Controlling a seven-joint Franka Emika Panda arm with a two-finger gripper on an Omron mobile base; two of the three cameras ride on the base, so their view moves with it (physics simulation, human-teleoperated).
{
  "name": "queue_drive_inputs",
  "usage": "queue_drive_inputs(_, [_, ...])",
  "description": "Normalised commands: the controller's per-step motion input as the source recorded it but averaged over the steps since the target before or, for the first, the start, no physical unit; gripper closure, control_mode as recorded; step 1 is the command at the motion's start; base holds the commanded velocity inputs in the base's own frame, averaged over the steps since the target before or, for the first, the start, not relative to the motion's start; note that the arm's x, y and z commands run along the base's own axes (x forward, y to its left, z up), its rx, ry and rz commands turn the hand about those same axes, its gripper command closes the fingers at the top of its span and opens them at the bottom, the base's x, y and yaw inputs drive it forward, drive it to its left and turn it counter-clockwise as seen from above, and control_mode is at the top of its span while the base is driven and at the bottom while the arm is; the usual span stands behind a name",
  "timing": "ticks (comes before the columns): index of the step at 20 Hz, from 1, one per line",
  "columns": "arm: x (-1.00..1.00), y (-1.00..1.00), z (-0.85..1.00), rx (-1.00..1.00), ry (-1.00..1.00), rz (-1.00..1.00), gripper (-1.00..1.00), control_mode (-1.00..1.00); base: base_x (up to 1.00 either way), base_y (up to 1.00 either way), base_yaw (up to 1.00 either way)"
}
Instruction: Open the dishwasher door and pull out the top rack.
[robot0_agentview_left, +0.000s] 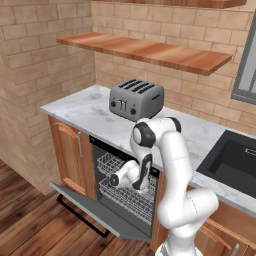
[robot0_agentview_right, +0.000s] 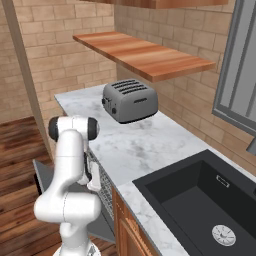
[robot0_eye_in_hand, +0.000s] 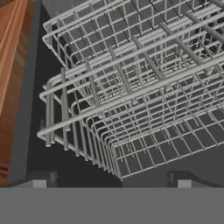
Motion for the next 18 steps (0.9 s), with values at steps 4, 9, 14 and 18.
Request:
queue_drive_inputs(4, [0.44, -0.24, -0.39, 0.18, -0.13, -0.07, -1.0, -1.0, 0.0, 0.0, 0.0])
queue_drive_inputs(9, [0.38, -0.17, -0.52, 0.21, -0.1, -0.09, -1.0, -1.0, 0.0, 0.0, 0.0])
queue_drive_inputs(14, [0.35, -0.05, -0.8, 0.21, -0.05, -0.12, -1.0, -1.0, 0.0, 0.0, 0.0])
queue_drive_inputs(18, [0.37, -0.06, -0.67, 0.25, -0.02, -0.16, -1.0, -1.0, 0.0, 0.0, 0.0])
